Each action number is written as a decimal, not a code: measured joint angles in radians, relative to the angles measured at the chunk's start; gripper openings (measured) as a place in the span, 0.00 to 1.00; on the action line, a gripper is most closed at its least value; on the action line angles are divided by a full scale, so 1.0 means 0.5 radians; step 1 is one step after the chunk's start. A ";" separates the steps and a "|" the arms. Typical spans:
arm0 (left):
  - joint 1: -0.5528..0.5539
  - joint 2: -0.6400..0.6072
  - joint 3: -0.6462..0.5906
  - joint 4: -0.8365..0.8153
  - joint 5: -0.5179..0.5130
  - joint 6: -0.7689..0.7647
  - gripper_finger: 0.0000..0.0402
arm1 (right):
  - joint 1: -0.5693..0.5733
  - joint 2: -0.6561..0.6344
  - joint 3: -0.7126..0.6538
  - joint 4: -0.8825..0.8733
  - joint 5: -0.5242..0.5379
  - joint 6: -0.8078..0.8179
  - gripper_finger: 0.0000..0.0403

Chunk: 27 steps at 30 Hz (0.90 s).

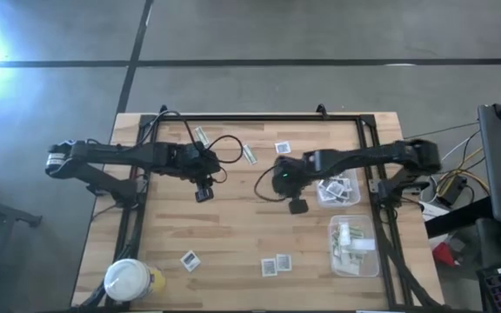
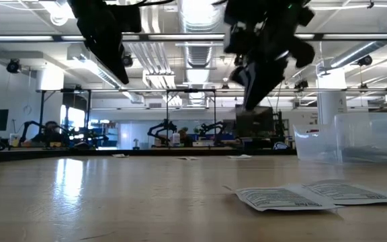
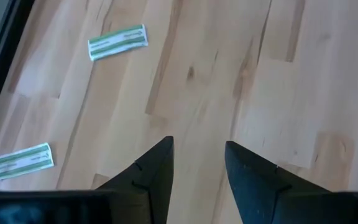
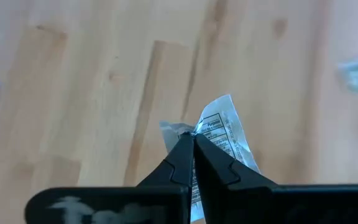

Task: Pick & Place First Aid Supplies
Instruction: Put the towelette pack into the top bin

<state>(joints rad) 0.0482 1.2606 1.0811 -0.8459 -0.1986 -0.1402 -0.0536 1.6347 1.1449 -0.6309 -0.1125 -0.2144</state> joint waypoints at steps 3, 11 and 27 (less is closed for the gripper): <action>-0.023 -0.001 -0.033 0.001 0.003 -0.017 0.38 | 0.000 -0.240 -0.033 -0.103 0.153 0.085 0.02; -0.201 -0.001 -0.191 0.206 0.284 -0.168 0.38 | -0.004 -0.724 -0.164 -0.373 0.577 0.391 0.02; -0.725 0.202 -0.233 0.399 0.346 -0.575 0.38 | -0.134 -0.965 -0.472 -0.785 0.701 0.689 0.02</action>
<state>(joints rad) -0.3142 1.3613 0.9643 -0.6464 -0.0255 -0.4278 -0.1207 1.1520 0.9090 -1.0232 0.2381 0.1299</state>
